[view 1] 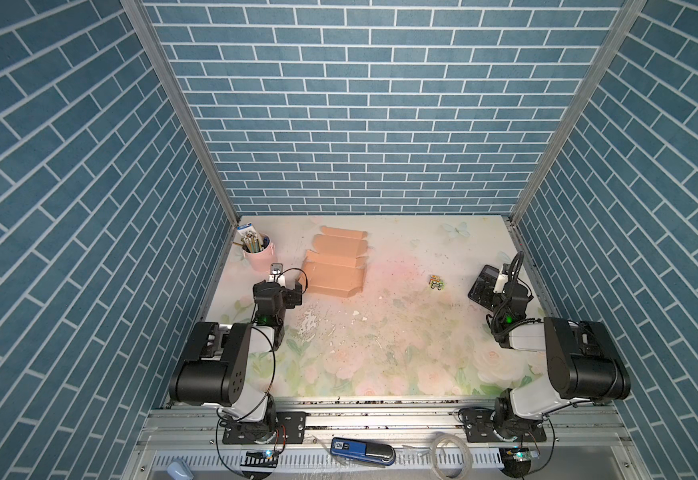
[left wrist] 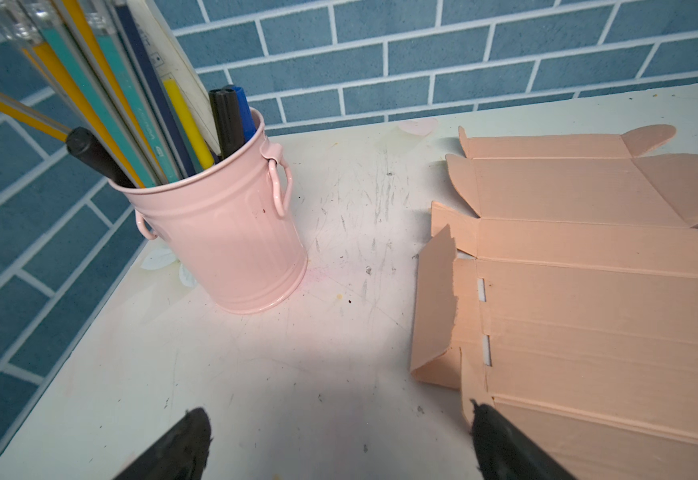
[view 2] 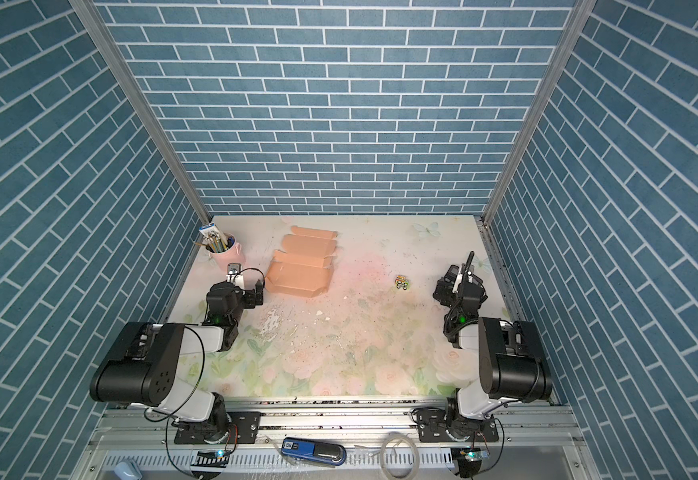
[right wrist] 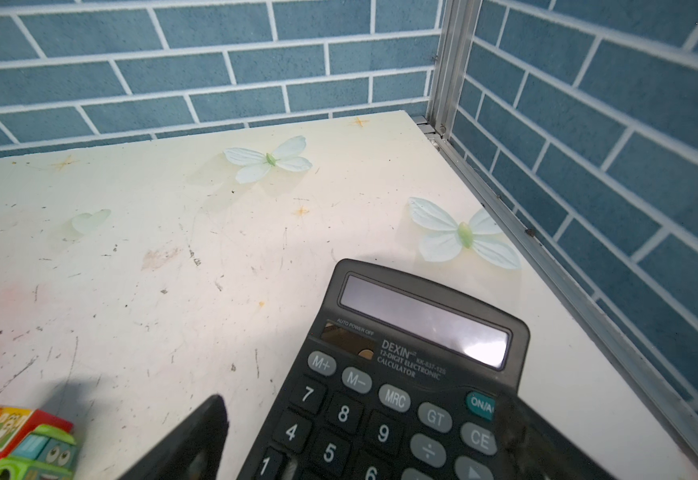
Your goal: Fold the paper box
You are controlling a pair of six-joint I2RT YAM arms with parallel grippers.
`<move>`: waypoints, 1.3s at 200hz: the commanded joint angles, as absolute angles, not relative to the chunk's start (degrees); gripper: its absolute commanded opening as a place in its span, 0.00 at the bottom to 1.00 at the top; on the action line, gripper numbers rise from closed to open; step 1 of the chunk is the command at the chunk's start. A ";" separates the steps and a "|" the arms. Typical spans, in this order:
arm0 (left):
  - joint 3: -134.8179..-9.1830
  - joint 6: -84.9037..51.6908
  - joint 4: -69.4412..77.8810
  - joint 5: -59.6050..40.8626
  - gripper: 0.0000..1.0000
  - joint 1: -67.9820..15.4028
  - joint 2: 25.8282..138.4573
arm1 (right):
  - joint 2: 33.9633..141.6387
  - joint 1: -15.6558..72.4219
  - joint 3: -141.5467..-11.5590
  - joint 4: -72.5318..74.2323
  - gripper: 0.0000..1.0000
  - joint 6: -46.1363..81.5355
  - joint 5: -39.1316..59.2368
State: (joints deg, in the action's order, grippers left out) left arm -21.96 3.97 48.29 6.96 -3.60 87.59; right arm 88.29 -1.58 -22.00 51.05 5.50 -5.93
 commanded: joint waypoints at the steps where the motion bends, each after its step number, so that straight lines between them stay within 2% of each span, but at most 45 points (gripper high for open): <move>1: -22.81 4.95 47.24 9.22 1.00 -4.63 86.06 | 88.15 -0.62 -20.62 53.38 0.99 3.41 -9.48; 40: -26.65 6.37 36.64 13.60 1.00 -7.45 81.56 | 85.24 0.09 -19.30 53.81 0.99 3.53 -12.84; 86: -35.05 8.16 22.26 25.82 1.00 -15.79 79.43 | 77.76 1.90 -19.07 47.98 0.97 4.35 -21.28; 115: -42.57 1.29 8.59 28.72 1.00 -17.53 76.39 | 72.51 4.35 -23.78 35.24 0.92 6.40 -28.51; 151: -54.62 -6.71 -12.75 30.85 1.00 -21.16 75.52 | 68.53 8.10 -27.15 29.42 0.95 9.26 -24.34; 211: -67.14 -21.11 -36.41 19.41 1.00 -22.32 80.37 | 74.36 14.06 -37.28 18.02 0.91 17.24 -11.43; 234: -68.00 -31.89 -43.28 15.29 1.00 -22.31 81.13 | 78.18 16.73 -41.71 15.78 0.87 19.08 -7.56; 260: -63.42 -44.17 -41.99 5.36 1.00 -22.39 79.20 | 81.57 20.06 -44.56 16.46 0.87 20.47 -5.55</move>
State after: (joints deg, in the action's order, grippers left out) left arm -66.59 -28.75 -36.34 15.53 -22.20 80.68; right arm 79.13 17.39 -41.89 18.24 16.75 -9.87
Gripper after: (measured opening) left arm 0.995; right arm 0.870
